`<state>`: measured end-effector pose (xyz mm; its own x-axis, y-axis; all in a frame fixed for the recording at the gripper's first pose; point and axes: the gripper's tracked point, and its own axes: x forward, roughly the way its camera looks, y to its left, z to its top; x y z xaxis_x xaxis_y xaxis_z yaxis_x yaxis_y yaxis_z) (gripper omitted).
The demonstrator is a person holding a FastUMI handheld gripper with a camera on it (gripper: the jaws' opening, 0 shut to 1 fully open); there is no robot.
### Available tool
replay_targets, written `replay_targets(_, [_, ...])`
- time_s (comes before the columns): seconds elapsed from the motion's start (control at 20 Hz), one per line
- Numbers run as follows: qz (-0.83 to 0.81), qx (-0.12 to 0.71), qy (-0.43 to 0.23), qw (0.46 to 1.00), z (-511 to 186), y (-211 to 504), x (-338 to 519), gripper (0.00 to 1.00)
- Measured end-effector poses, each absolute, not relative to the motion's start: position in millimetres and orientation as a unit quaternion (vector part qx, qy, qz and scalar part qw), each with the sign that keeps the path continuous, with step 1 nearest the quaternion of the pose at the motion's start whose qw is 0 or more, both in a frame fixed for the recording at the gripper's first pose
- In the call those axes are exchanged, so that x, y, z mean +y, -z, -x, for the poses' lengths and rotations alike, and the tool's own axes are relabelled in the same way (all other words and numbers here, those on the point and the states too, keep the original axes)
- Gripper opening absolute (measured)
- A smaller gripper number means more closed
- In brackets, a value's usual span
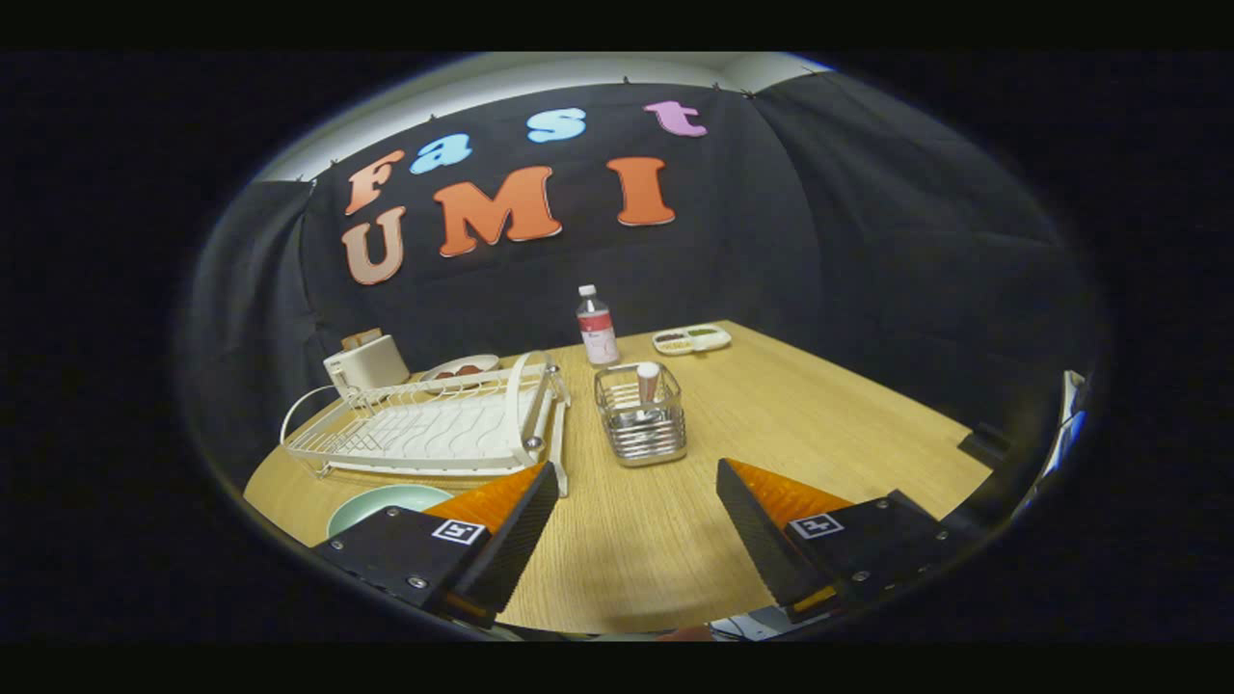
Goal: Take the plate from the dish rack, then take the spoon from the basket and place it into the plate.
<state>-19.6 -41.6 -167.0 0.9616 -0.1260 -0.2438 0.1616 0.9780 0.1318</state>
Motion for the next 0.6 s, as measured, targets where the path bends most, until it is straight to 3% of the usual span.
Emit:
replay_targets(0.25, [-0.073, 0.062, 0.073, 0.993, -8.9, 138.7, -59.0, 0.98])
replay_targets(0.6, [-0.080, 0.049, 0.062, 0.994, -61.5, 158.1, -66.1, 0.94])
